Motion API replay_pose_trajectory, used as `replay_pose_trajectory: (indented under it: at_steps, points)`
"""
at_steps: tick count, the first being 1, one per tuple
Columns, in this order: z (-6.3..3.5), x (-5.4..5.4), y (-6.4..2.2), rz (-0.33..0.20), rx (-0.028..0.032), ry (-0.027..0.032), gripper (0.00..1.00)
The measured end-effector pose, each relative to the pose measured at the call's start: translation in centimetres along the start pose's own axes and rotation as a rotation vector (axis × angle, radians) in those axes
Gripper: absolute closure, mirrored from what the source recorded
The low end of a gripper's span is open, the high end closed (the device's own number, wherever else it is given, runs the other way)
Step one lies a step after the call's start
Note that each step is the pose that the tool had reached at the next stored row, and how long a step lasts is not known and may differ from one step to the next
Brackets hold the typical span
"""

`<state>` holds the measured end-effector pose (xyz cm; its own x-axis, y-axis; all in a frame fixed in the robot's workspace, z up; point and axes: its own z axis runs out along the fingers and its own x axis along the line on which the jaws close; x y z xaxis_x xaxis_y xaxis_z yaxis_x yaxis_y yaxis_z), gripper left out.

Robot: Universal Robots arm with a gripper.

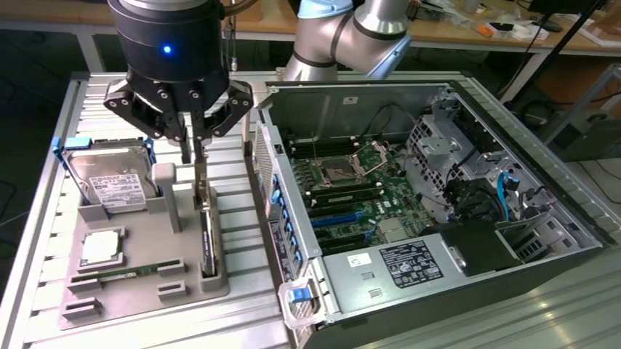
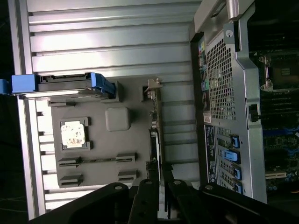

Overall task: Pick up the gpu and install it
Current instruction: 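Pick up the gpu and move the gpu toward the slot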

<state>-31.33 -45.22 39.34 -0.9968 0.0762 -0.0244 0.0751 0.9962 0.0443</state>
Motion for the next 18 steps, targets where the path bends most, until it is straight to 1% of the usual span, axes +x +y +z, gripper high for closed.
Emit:
replay_pose_trajectory:
  at_steps: [1, 2, 4, 5, 6, 7, 8, 18]
  points:
    - [0.00, 0.00, 0.00, 0.000, -0.0001, -0.0001, 0.76]
    - [0.00, 0.00, 0.00, 0.000, 0.0000, -0.0001, 0.76]
    - [0.00, 0.00, 0.00, 0.000, 0.0000, 0.0000, 0.64]
    - [0.00, 0.00, 0.00, 0.000, 0.0000, -0.0001, 0.64]
    - [0.00, 0.00, 0.00, 0.000, -0.0001, -0.0001, 0.58]
    - [0.00, 0.00, 0.00, 0.000, -0.0001, -0.0001, 0.58]
    - [0.00, 0.00, 0.00, 0.000, -0.0001, -0.0001, 0.52]
    - [0.00, -0.01, -0.11, 0.000, -0.0001, -0.0001, 0.52]
